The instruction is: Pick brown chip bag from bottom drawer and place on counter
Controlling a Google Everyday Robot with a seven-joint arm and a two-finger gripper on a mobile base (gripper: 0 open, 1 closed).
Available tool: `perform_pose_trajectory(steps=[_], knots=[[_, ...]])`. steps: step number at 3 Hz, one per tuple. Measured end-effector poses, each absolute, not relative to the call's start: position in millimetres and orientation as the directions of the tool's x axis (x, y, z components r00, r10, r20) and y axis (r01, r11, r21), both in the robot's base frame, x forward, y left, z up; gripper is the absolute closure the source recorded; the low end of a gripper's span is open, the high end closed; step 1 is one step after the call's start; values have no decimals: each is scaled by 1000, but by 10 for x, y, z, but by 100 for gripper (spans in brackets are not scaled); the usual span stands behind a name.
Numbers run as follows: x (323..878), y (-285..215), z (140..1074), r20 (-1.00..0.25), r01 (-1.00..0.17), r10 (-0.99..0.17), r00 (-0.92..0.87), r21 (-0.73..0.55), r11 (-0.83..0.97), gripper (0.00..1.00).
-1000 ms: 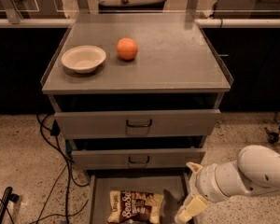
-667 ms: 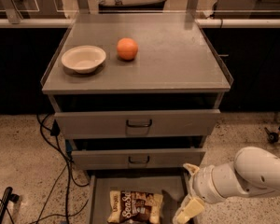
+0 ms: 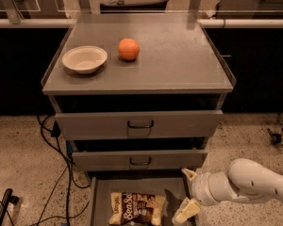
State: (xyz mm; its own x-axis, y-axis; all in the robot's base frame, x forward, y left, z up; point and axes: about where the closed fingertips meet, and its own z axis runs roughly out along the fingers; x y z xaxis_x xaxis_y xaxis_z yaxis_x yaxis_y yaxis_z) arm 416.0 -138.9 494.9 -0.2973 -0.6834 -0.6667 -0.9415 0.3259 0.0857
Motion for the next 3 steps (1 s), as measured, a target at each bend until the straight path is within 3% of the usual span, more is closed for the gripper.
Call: perform_pose_trajectory(steps=[2, 3], knots=[[4472, -1464, 3778, -675, -934, -669, -310, 85, 347, 0], [4452, -1463, 3764, -669, -932, -674, -314, 79, 355, 0]])
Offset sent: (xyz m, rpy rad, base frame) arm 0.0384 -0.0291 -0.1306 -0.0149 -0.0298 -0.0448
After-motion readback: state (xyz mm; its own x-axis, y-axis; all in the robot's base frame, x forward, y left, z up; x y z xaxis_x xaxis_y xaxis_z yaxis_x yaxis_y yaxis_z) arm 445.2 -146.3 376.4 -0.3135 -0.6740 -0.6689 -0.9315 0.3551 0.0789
